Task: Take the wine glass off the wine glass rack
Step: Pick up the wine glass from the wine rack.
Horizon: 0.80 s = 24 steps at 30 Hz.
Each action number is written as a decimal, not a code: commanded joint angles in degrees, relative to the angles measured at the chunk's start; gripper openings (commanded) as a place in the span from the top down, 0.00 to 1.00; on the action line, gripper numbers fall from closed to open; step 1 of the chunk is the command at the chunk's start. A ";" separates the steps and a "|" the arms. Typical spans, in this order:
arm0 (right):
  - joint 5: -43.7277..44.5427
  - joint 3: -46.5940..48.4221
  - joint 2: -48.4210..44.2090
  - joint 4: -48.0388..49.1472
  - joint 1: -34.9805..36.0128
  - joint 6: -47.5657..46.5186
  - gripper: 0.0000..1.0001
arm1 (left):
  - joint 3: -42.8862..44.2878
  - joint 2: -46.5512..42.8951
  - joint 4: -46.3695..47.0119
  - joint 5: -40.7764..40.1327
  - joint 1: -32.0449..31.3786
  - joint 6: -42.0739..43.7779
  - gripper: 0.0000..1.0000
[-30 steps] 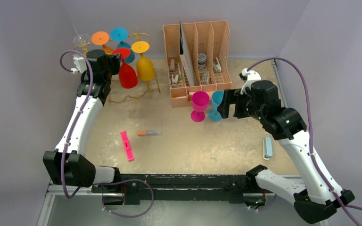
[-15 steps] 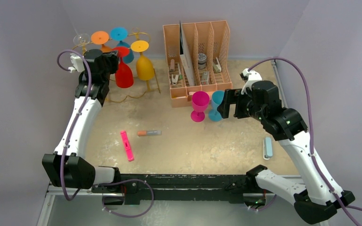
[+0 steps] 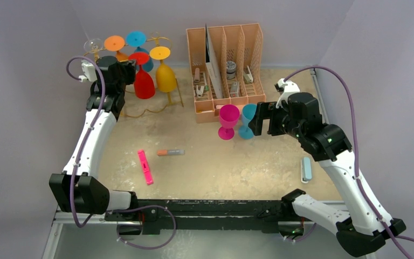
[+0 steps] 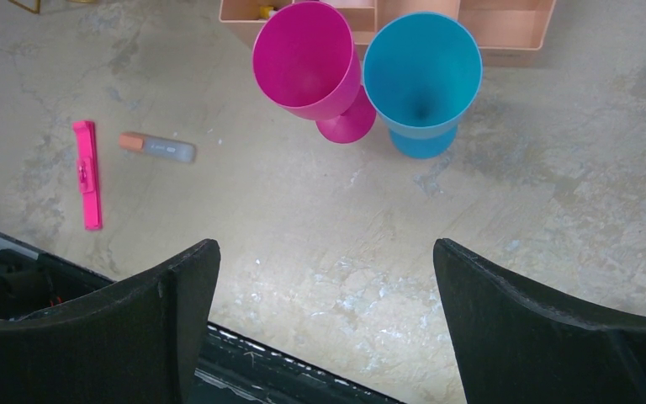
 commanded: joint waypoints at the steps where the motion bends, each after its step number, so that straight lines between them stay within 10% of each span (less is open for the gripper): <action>1: 0.95 1.00 -1.28 -0.25 -0.02 0.12 0.01 | 0.18 -0.15 3.43 1.24 0.59 0.41 1.00; 24: -0.09 1.06 -1.56 -0.26 -0.01 1.17 0.01 | -4.86 -7.24 6.72 4.48 2.06 -0.94 1.00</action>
